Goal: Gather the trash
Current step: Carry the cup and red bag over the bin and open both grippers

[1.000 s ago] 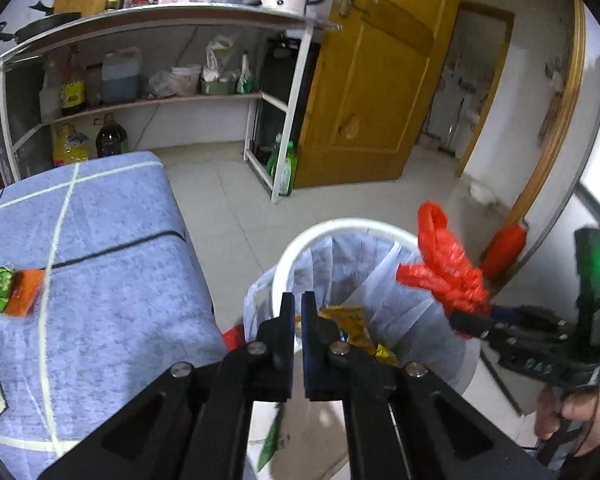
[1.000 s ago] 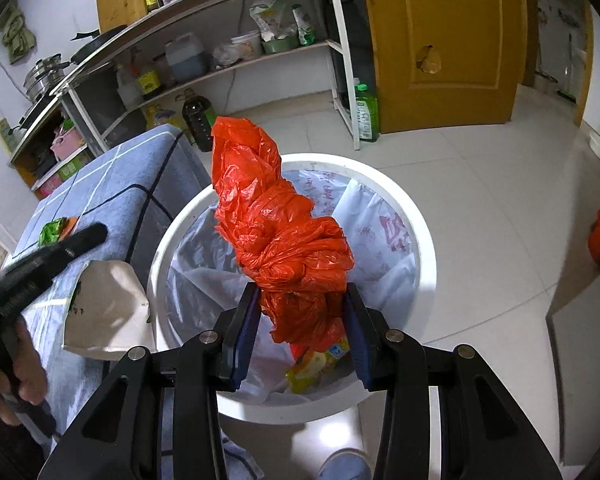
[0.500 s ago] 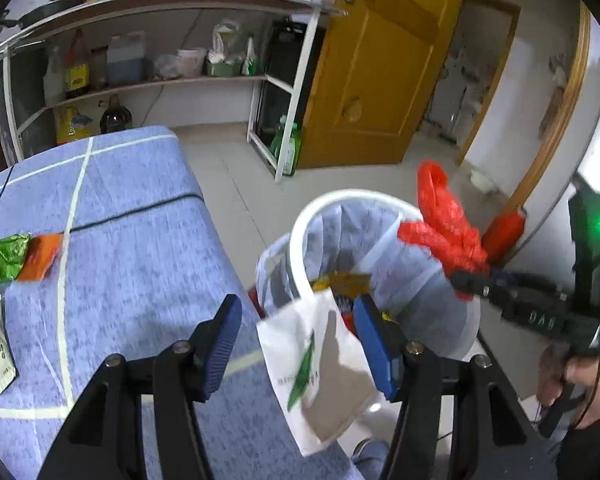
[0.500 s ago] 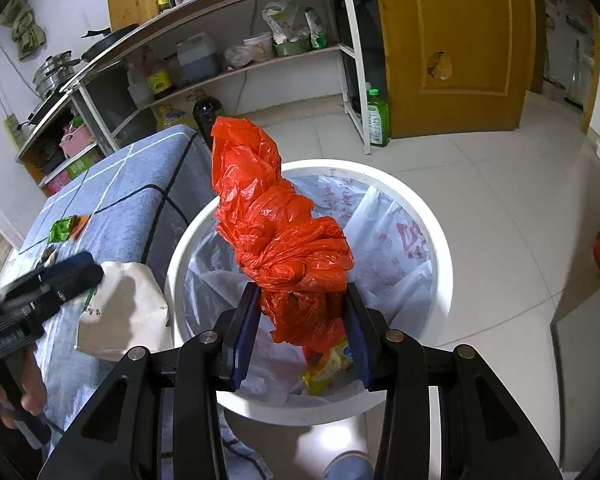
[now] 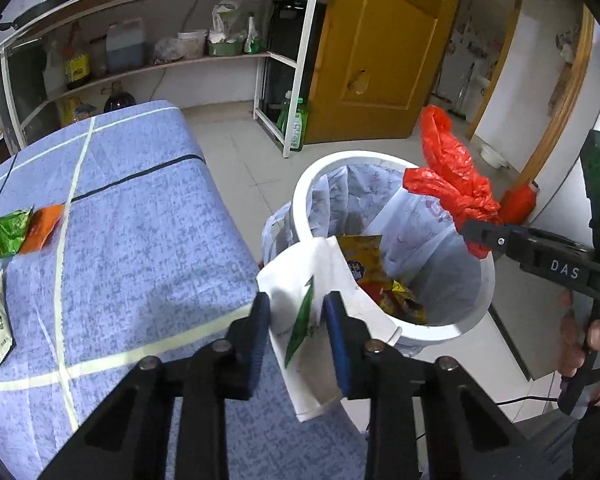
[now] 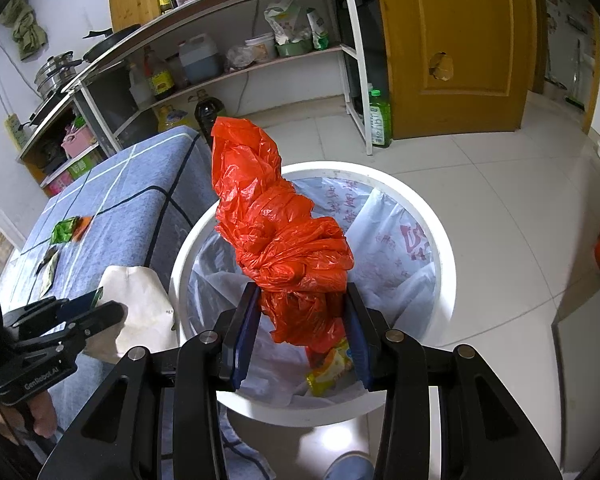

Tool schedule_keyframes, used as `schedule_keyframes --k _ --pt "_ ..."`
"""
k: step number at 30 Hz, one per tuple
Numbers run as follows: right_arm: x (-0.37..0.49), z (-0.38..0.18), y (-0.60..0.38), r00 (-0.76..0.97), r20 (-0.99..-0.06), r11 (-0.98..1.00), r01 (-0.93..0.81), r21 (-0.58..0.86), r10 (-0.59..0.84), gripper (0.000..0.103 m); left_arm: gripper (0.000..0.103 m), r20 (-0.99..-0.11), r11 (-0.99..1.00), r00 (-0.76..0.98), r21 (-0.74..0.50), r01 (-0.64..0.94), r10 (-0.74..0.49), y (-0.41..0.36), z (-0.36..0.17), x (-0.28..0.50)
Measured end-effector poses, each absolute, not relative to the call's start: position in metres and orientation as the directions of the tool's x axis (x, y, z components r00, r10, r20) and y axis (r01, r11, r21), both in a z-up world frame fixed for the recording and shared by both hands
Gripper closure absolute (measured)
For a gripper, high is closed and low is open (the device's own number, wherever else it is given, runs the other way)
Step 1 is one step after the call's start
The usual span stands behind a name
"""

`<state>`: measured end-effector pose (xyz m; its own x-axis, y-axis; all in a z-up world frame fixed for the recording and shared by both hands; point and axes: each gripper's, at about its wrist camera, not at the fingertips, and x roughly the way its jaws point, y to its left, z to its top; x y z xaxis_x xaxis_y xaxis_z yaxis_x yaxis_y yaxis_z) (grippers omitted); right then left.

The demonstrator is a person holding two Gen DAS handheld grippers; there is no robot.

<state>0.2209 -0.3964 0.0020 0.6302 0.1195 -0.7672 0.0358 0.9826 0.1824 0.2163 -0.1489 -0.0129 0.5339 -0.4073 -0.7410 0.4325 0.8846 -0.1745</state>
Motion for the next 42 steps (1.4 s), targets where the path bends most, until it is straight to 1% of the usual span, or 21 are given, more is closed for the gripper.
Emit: schedule_keyframes --k 1,4,9,13,19,29,34,37,42 --pt "0.221 0.002 -0.396 0.63 -0.767 0.982 0.036 0.183 0.12 0.061 0.079 -0.736 0.884 0.539 -0.176 0.432 -0.41 -0.148 -0.011 0.216" --pt "0.221 0.003 -0.397 0.633 -0.765 0.982 0.033 0.184 0.122 0.061 0.081 -0.719 0.885 0.555 -0.185 0.427 -0.418 -0.144 -0.004 0.215" --pt "0.22 0.003 -0.398 0.635 -0.763 0.982 0.035 0.186 0.122 0.061 0.081 -0.675 0.878 0.58 -0.232 0.419 -0.455 -0.14 0.014 0.22" --pt "0.219 0.002 -0.401 0.632 -0.766 0.982 0.041 0.185 0.118 0.061 0.081 -0.662 0.872 0.584 -0.246 0.423 -0.47 -0.151 0.021 0.229" --pt "0.218 0.0 -0.408 0.628 -0.771 0.982 0.057 0.182 0.106 0.061 0.081 -0.666 0.856 0.557 -0.266 0.444 -0.496 -0.179 0.016 0.242" --pt "0.22 -0.009 -0.418 0.602 -0.794 0.978 0.102 0.184 0.087 0.059 0.08 -0.693 0.845 0.521 -0.252 0.471 -0.497 -0.213 -0.002 0.254" --pt "0.22 -0.008 -0.421 0.612 -0.787 0.977 0.109 0.185 0.081 0.057 0.079 -0.701 0.841 0.51 -0.247 0.481 -0.498 -0.219 -0.004 0.258" --pt "0.219 -0.005 -0.42 0.622 -0.779 0.976 0.109 0.187 0.08 0.056 0.076 -0.703 0.843 0.51 -0.248 0.478 -0.496 -0.217 -0.003 0.257" --pt "0.217 0.005 -0.414 0.652 -0.752 0.973 0.092 0.21 0.101 0.055 0.076 -0.684 0.842 0.526 -0.256 0.475 -0.504 -0.205 0.007 0.25"
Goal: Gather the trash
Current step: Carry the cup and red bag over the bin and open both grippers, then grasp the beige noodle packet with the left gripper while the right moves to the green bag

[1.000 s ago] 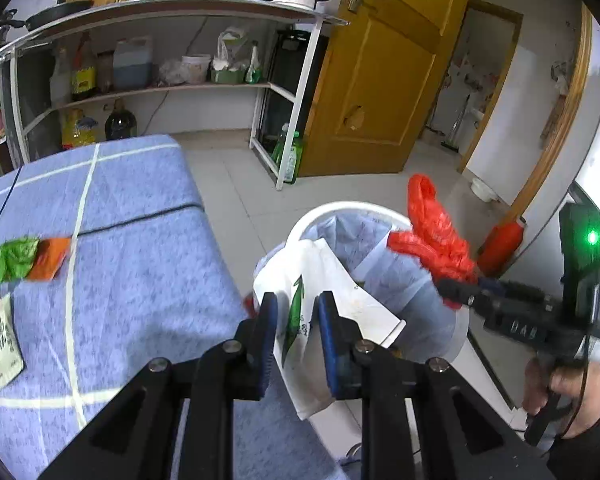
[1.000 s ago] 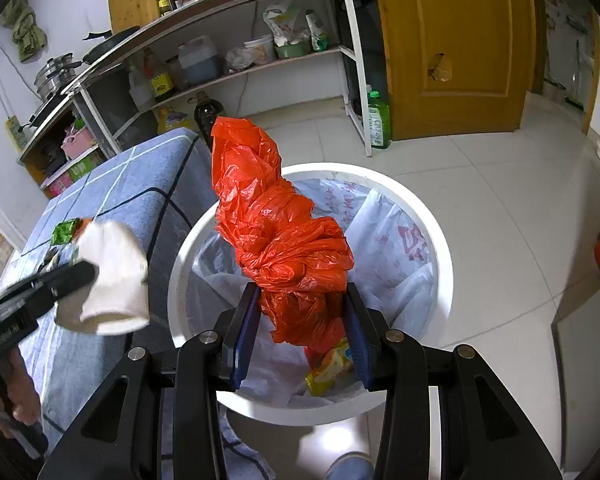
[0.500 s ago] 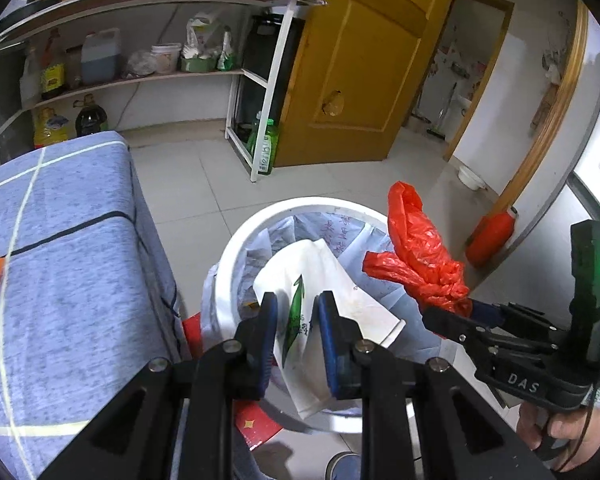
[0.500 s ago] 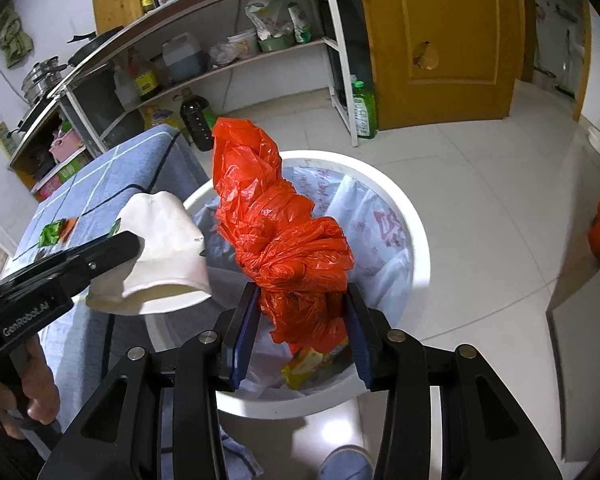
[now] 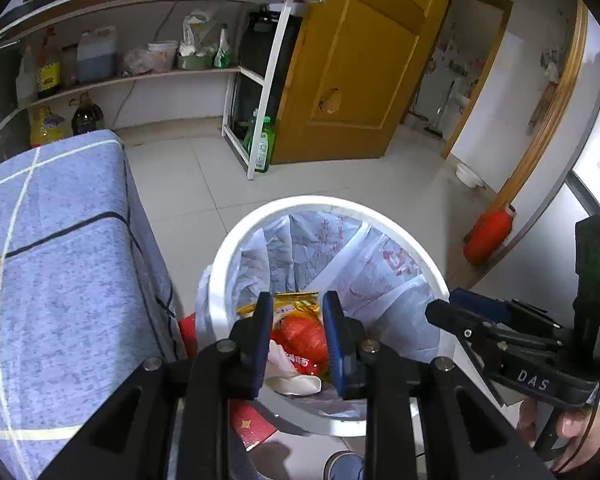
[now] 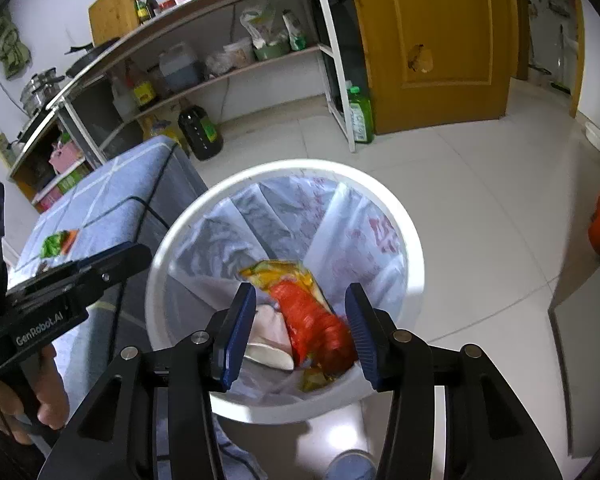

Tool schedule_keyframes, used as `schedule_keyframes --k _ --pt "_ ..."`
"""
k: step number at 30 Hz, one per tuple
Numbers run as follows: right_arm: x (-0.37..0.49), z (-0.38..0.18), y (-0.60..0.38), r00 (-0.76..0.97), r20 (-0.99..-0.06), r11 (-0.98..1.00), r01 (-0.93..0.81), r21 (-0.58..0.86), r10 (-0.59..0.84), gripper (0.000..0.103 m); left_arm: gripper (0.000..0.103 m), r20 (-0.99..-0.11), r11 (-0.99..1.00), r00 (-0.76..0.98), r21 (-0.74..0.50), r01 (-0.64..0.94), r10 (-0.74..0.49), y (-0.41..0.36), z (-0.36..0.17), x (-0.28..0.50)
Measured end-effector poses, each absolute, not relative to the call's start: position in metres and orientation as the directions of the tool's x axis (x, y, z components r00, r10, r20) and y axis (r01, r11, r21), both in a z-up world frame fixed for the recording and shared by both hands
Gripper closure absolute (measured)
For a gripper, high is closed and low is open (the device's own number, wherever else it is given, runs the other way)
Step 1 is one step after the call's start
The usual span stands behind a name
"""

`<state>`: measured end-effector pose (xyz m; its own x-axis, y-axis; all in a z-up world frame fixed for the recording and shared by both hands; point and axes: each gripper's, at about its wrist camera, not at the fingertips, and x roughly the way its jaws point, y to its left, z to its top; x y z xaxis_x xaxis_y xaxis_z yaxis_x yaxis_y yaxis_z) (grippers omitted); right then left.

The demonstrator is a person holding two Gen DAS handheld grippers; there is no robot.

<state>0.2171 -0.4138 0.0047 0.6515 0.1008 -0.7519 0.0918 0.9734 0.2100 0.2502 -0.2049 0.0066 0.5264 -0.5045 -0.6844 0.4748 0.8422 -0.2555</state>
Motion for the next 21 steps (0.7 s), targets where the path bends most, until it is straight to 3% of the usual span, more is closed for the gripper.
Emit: schedule_keyframes --k 13,17,21 --pt "0.213 0.05 -0.342 0.73 -0.637 0.965 -0.121 0.234 0.246 0.055 0.075 -0.62 0.897 0.656 -0.22 0.382 -0.432 -0.117 0.039 0.22" --pt "0.219 0.054 -0.307 0.72 -0.628 0.955 -0.195 0.224 0.295 0.055 0.056 -0.602 0.921 0.699 -0.225 0.317 -0.388 -0.074 0.045 0.215" --pt "0.229 0.059 -0.267 0.7 -0.624 0.937 -0.276 0.213 0.348 0.055 0.055 -0.595 0.947 0.738 -0.217 0.235 -0.319 -0.029 0.046 0.213"
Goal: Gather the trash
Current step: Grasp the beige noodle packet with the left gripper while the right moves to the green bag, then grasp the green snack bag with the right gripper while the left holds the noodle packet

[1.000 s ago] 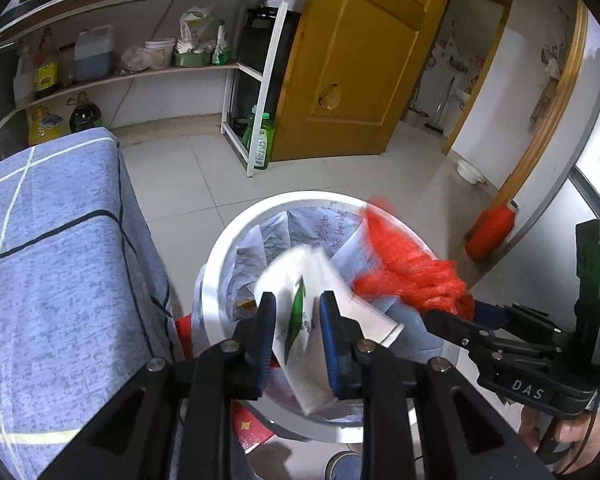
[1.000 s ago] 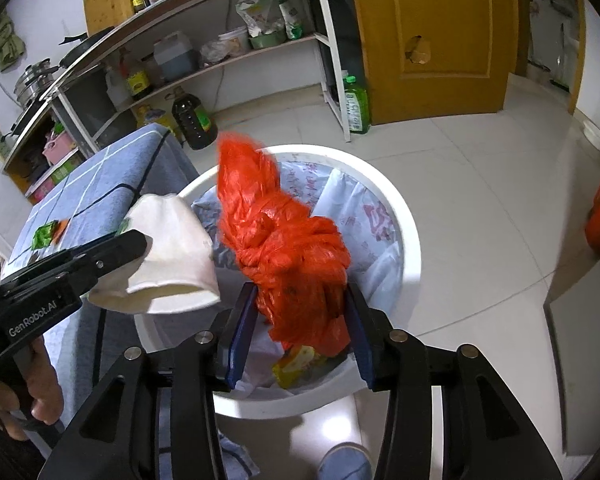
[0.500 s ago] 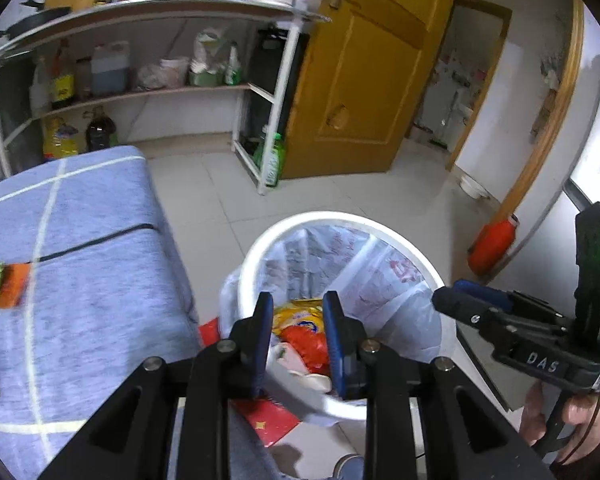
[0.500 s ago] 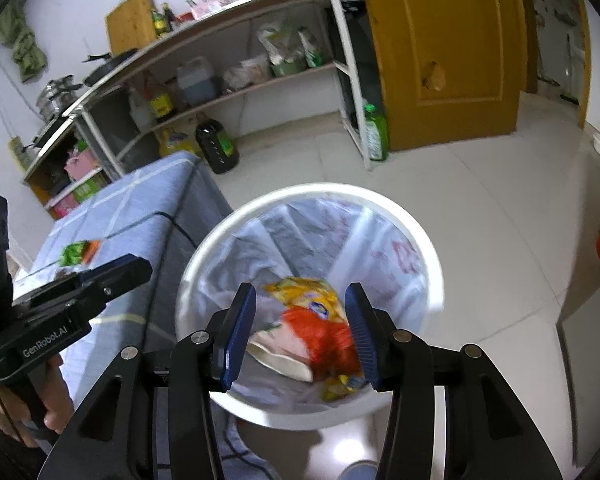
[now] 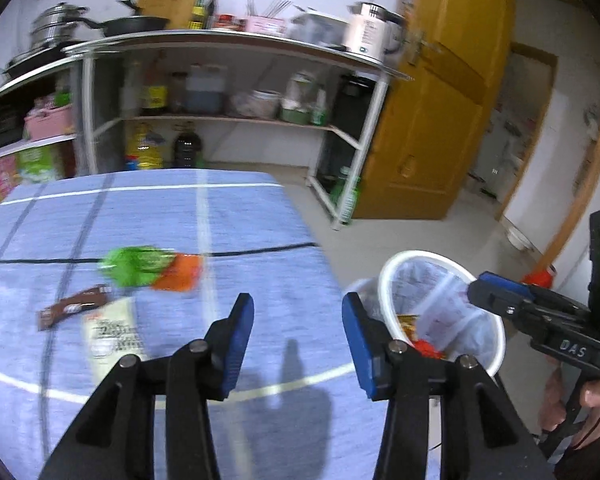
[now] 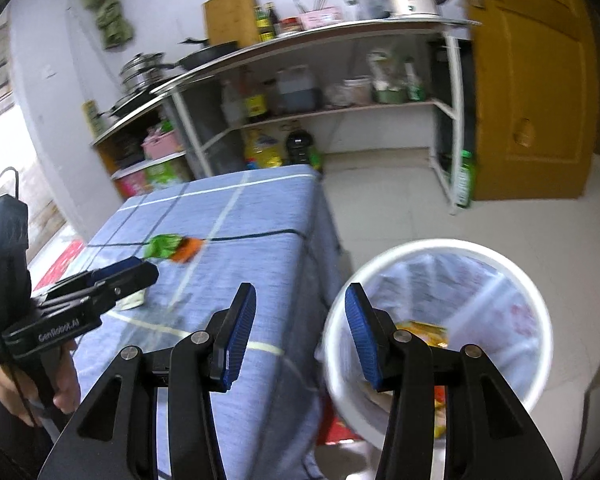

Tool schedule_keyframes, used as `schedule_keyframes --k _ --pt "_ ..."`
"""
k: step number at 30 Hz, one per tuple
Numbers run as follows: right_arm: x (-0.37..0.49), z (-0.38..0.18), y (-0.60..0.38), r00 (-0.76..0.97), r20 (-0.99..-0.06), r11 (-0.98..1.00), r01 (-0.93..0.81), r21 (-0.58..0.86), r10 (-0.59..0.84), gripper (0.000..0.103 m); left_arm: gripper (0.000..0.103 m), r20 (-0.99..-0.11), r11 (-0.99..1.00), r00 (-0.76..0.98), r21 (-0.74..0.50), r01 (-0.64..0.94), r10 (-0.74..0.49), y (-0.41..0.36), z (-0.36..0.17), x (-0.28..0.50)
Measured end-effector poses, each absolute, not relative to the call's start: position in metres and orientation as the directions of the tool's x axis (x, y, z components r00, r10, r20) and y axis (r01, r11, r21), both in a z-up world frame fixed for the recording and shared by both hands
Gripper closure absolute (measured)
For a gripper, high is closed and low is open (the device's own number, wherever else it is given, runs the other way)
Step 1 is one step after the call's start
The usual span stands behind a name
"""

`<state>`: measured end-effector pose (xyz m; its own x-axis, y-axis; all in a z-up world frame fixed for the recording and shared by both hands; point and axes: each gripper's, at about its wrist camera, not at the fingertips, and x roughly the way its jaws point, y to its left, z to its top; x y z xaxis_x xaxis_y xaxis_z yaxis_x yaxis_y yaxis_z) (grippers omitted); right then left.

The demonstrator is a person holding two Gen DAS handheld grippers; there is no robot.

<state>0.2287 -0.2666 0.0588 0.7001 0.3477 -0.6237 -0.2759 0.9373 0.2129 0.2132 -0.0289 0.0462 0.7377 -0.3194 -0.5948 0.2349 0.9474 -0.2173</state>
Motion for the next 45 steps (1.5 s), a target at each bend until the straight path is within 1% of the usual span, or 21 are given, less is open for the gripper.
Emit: schedule_keyframes --k 3,7,14,18,22,23,26,30,31,32,33,37,38,39,40,45 --pt "0.234 0.059 -0.243 0.685 -0.619 0.922 -0.327 0.21 0.384 0.055 0.051 -0.604 0.964 0.754 -0.212 0.16 -0.257 0.006 0.041 0.215" --pt "0.241 0.057 -0.214 0.662 -0.622 0.903 -0.378 0.204 0.418 0.055 0.043 -0.63 0.98 0.758 -0.193 0.055 -0.167 0.041 0.026 0.218" --pt "0.254 0.047 -0.179 0.622 -0.64 0.878 -0.438 0.194 0.451 0.055 0.041 -0.694 0.981 0.711 -0.192 -0.034 -0.111 0.07 -0.005 0.236" --pt "0.265 0.043 -0.168 0.605 -0.648 0.87 -0.452 0.199 0.462 0.055 0.04 -0.726 0.983 0.684 -0.165 -0.077 -0.068 0.071 -0.016 0.246" --pt "0.272 0.04 -0.163 0.597 -0.653 0.867 -0.456 0.201 0.466 0.055 0.039 -0.754 0.982 0.655 -0.162 -0.102 -0.056 0.07 -0.025 0.254" --pt "0.273 0.04 -0.162 0.596 -0.654 0.867 -0.457 0.201 0.466 0.055 0.036 -0.757 0.983 0.651 -0.155 -0.103 -0.051 0.069 -0.026 0.255" --pt "0.276 0.039 -0.16 0.592 -0.658 0.866 -0.458 0.201 0.466 0.055 0.031 -0.765 0.988 0.643 -0.121 -0.097 -0.03 0.062 -0.026 0.258" --pt "0.277 0.039 -0.159 0.589 -0.66 0.865 -0.459 0.202 0.466 0.055 0.032 -0.779 0.994 0.627 -0.055 -0.095 0.017 0.051 -0.027 0.261" --pt "0.276 0.039 -0.158 0.588 -0.66 0.865 -0.46 0.201 0.467 0.055 0.04 -0.777 0.993 0.63 -0.058 -0.1 0.018 0.052 -0.027 0.26" --pt "0.276 0.04 -0.158 0.587 -0.661 0.864 -0.462 0.201 0.468 0.055 0.043 -0.773 0.993 0.634 -0.061 -0.104 0.019 0.054 -0.026 0.259" --pt "0.276 0.04 -0.158 0.587 -0.661 0.863 -0.464 0.2 0.468 0.055 0.045 -0.772 0.993 0.635 -0.066 -0.102 0.014 0.056 -0.026 0.259" --pt "0.275 0.04 -0.157 0.586 -0.664 0.863 -0.467 0.192 0.465 0.055 0.058 -0.762 0.991 0.647 -0.095 -0.094 -0.012 0.065 -0.024 0.254" --pt "0.275 0.04 -0.156 0.586 -0.664 0.863 -0.468 0.189 0.464 0.055 0.072 -0.75 0.991 0.661 -0.109 -0.083 -0.027 0.067 -0.021 0.25" --pt "0.274 0.04 -0.156 0.586 -0.664 0.863 -0.469 0.189 0.464 0.055 0.088 -0.739 0.991 0.672 -0.118 -0.064 -0.044 0.067 -0.019 0.249" --pt "0.275 0.04 -0.155 0.584 -0.665 0.861 -0.471 0.191 0.466 0.055 0.096 -0.743 0.991 0.667 -0.12 -0.055 -0.053 0.068 -0.018 0.246" --pt "0.278 0.036 -0.147 0.572 -0.681 0.861 -0.478 0.175 0.457 0.055 0.096 -0.737 0.987 0.669 -0.157 -0.037 -0.092 0.079 -0.021 0.237"
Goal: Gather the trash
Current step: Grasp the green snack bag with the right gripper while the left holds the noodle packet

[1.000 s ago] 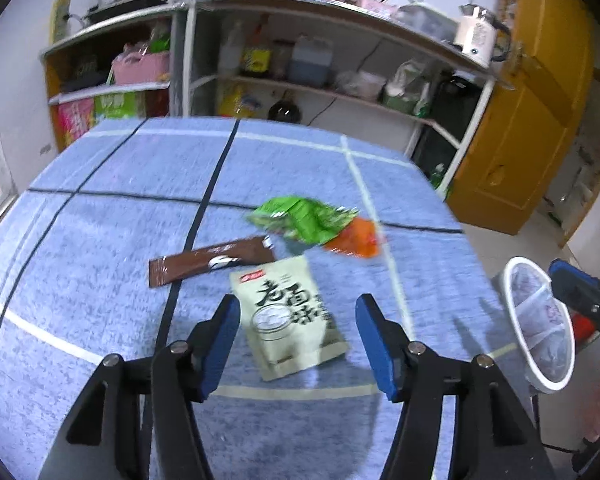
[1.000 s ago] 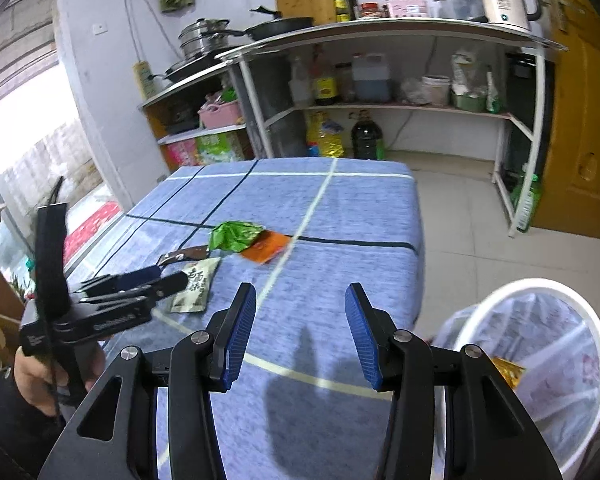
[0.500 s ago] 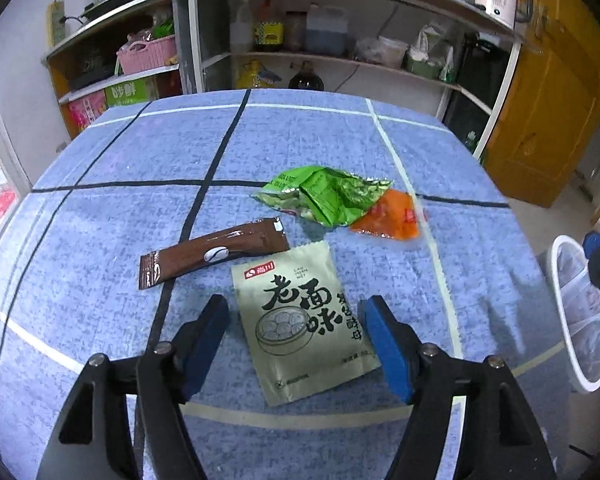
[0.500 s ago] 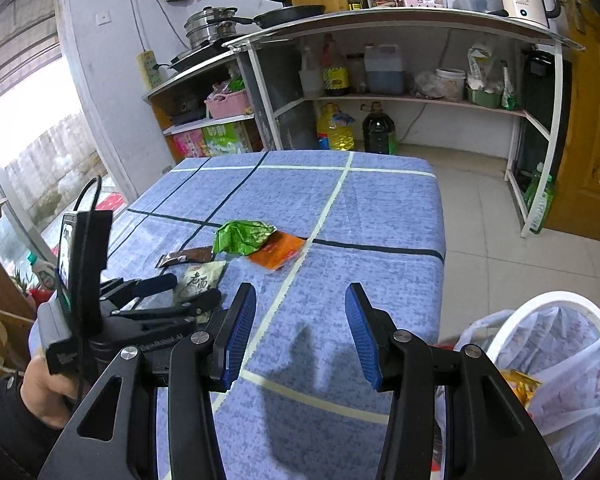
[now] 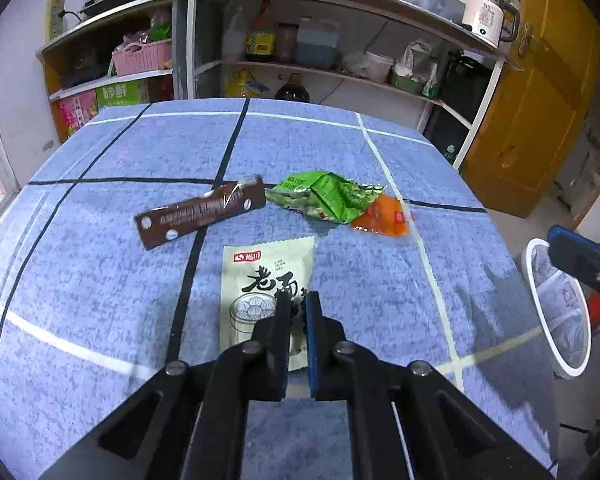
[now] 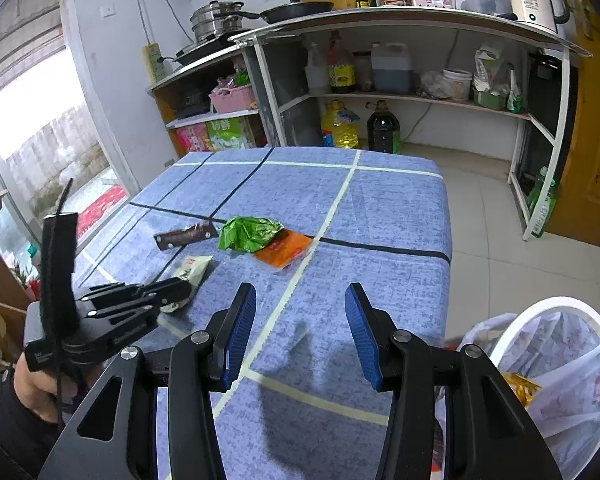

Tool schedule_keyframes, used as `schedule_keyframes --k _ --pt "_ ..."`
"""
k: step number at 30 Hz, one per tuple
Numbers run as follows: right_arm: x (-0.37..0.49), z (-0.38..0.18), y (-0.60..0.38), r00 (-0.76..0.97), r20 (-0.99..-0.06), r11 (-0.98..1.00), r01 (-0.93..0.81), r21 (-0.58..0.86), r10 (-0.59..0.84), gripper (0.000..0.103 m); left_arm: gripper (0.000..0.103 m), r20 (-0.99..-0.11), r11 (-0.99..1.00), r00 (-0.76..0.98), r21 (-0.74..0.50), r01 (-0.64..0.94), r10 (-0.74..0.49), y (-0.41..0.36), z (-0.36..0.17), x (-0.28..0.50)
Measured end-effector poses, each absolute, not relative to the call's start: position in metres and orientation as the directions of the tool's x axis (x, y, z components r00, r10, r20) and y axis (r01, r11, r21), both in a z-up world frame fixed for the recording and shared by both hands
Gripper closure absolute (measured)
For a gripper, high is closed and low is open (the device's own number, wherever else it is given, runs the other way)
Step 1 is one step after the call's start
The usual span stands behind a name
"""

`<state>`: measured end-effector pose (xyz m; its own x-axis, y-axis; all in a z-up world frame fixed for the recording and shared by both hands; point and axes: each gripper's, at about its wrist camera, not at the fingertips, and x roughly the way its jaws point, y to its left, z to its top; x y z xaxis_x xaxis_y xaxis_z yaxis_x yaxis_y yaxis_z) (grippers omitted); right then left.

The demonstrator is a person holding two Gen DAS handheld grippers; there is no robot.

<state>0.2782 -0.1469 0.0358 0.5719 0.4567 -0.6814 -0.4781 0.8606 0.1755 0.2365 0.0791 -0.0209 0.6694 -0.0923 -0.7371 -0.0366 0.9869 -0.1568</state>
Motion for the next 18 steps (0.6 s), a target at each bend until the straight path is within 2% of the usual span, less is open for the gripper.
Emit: schedule_keyframes --k 8,18 --pt "0.295 0.025 -0.121 0.527 -0.719 0.849 -0.502 0.165 0.452 0.055 0.096 -0.696 0.97 0.704 -0.238 -0.042 -0.14 0.106 -0.004 0.218" --pt "0.318 0.014 -0.06 0.488 -0.748 0.803 -0.588 0.099 0.449 0.055 0.096 -0.661 0.959 0.738 -0.275 -0.075 -0.132 0.133 0.012 0.208"
